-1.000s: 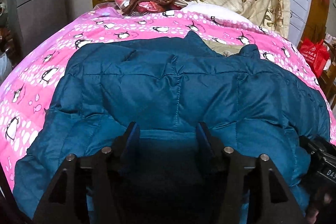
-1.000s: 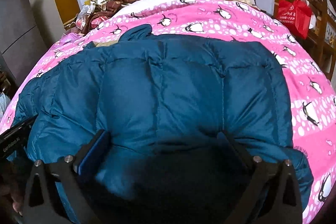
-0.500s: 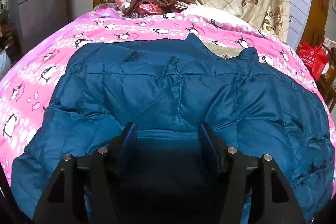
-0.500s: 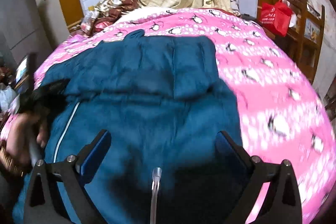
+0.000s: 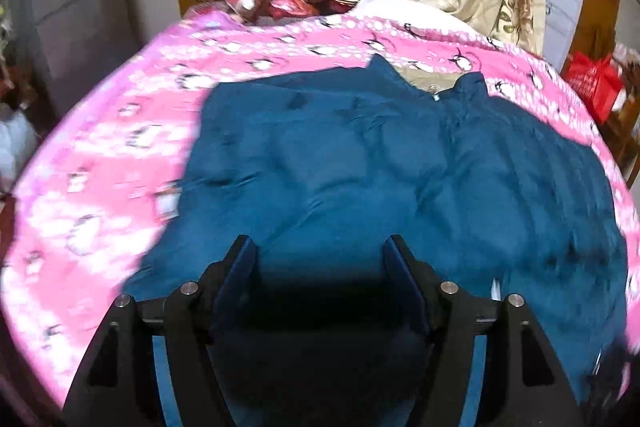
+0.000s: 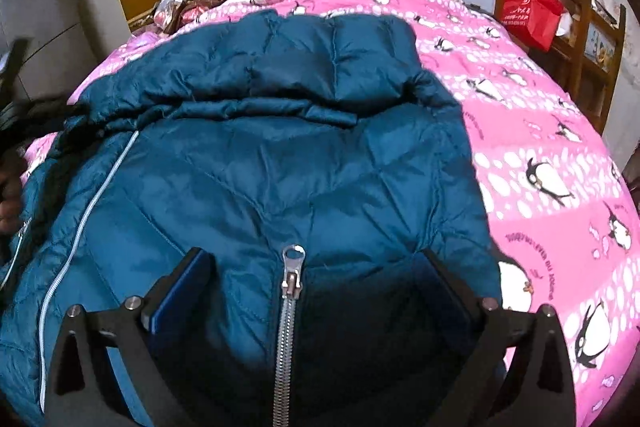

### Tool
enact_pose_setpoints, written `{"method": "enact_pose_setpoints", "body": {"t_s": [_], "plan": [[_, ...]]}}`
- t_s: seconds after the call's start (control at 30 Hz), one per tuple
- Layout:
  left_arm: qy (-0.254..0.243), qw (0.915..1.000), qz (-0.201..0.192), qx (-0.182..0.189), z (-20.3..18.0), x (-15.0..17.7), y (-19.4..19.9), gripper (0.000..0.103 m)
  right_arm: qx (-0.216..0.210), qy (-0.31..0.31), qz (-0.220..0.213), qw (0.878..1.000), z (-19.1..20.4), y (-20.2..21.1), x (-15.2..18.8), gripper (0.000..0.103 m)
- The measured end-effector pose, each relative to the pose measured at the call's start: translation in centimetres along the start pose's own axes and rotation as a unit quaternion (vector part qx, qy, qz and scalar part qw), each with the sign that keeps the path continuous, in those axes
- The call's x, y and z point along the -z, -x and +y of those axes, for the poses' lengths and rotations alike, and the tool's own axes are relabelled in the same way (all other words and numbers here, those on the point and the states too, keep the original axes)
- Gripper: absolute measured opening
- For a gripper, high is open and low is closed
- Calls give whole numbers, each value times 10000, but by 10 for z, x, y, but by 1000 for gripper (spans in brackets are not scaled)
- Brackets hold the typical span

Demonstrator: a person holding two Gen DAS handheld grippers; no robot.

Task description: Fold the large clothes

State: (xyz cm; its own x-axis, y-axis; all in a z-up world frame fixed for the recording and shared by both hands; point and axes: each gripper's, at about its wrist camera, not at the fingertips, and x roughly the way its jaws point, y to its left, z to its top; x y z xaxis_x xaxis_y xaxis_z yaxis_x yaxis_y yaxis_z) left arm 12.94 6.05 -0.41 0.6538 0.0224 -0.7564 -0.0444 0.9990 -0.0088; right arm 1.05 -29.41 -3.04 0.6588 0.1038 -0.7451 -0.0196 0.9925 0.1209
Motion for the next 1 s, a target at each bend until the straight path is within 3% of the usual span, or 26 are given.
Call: {"method": "enact_pose_setpoints", "body": {"t_s": [0.17,0.3,0.57,0.87,1.0], "plan": [[63,10000,3,-72,36,52,52,50,-169,-58,-835,9964,9,53,1,102],[154,9997,-62,-180,47,83,67,50,-361,-168,-1208,9919,22,81,20,102],[461,9983,-324,-169,48,92,80,50,104,444,-935,9946,47,78,42,102],[263,9980,-503,-267,38,95,87,50,226,-313,-914,9951,9,79,40,102],[330,9979,-511,-218,41,96,86,50,192,-266,-876,9956,9,76,39,102]]}}
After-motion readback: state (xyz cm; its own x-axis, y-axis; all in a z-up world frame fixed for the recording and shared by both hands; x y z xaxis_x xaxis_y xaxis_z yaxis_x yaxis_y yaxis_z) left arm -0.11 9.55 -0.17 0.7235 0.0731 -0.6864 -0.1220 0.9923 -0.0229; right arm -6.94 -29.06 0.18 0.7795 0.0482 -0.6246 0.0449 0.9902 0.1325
